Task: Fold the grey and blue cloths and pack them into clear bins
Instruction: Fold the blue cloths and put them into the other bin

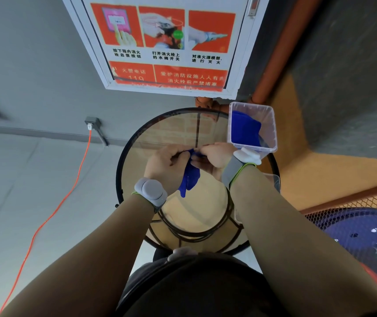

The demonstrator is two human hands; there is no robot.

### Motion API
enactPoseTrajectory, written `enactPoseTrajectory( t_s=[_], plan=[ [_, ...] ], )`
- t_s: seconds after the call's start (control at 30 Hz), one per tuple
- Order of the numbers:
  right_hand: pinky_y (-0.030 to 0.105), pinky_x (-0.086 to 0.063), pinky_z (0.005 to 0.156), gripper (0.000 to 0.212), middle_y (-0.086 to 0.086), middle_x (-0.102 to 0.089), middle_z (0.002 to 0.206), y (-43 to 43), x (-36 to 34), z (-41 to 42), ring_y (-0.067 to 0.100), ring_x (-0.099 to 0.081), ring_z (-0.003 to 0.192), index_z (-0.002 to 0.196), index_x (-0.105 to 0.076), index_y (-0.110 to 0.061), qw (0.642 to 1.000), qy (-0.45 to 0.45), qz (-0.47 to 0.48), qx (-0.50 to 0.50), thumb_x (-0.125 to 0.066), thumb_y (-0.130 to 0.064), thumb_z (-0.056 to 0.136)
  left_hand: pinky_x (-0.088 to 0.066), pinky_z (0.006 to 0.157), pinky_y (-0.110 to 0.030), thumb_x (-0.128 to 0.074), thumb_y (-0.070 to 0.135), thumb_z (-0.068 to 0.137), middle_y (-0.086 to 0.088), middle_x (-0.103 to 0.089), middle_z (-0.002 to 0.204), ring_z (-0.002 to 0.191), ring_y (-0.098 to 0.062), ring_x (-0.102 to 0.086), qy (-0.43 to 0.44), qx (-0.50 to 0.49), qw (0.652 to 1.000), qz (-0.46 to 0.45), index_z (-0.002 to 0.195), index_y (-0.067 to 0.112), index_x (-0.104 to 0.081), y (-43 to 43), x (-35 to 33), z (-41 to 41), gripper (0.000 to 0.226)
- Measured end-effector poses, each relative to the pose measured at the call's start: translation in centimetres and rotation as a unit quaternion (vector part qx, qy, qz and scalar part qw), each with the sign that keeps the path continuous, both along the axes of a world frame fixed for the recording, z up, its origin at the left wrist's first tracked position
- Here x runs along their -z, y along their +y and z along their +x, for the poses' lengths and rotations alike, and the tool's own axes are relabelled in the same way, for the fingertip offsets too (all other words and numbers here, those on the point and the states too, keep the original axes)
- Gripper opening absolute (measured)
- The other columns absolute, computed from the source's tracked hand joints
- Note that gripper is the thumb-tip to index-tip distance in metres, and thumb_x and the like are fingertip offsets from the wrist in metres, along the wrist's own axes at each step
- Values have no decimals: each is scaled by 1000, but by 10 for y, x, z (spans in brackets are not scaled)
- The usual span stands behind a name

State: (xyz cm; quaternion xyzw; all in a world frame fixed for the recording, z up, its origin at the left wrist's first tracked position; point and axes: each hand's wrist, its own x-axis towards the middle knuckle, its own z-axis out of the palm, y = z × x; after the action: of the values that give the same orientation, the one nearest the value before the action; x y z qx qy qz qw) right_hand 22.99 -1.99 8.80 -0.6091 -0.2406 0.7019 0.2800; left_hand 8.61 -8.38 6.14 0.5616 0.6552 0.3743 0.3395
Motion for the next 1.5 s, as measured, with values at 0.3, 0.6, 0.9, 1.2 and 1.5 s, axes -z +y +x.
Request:
enactPoseTrajectory(
  t_s=[0.3, 0.6, 0.9, 1.2, 1.5],
  plan=[
    [29, -65, 66, 14, 9, -74, 72, -2, -2, 9, 18, -71, 62, 94, -71, -1, 997, 20, -47, -51, -62, -9, 101, -50, 64, -5, -82, 38, 83, 28, -73, 90, 84, 9, -68, -43, -11, 998, -33, 104, 45, -72, 1, -4, -5, 24],
    [39, -56, 74, 26, 16, -72, 108, 0, 9, 12, 34, -70, 93, 114, -61, -13, 967, -157, 152, -133, -54, 5, 97, -54, 78, -41, -50, -2, 99, -3, -71, 87, 89, -26, -67, -386, -4, 915, -114, 78, 26, -75, 16, -19, -20, 43],
    [50, -58, 92, 26, -1, -73, 103, -13, 16, 15, 24, -69, 100, 107, -67, -26, 835, -270, 315, -361, -72, -23, 82, -43, 80, -41, -49, 10, 79, -17, -56, 104, 96, -30, -54, -304, 76, 943, -112, 92, 12, -56, 23, -48, -32, 15],
    [27, -52, 69, 29, -6, -72, 88, -11, 24, 31, 15, -67, 81, 97, -68, -23, 840, -270, 311, -353, -85, -40, 81, -49, 79, -24, -60, 26, 97, 23, -70, 94, 91, 4, -64, -87, 0, 996, -13, 99, 38, -69, 20, -39, -60, 15],
    [31, -59, 72, 31, -8, -70, 90, -2, 22, 37, 16, -68, 84, 100, -66, -28, 821, -296, 343, -347, -84, -44, 80, -49, 67, -6, -57, 10, 99, 20, -74, 99, 91, 4, -67, -1, -81, 994, 69, 102, 38, -75, 14, -42, -68, 34]
  ],
)
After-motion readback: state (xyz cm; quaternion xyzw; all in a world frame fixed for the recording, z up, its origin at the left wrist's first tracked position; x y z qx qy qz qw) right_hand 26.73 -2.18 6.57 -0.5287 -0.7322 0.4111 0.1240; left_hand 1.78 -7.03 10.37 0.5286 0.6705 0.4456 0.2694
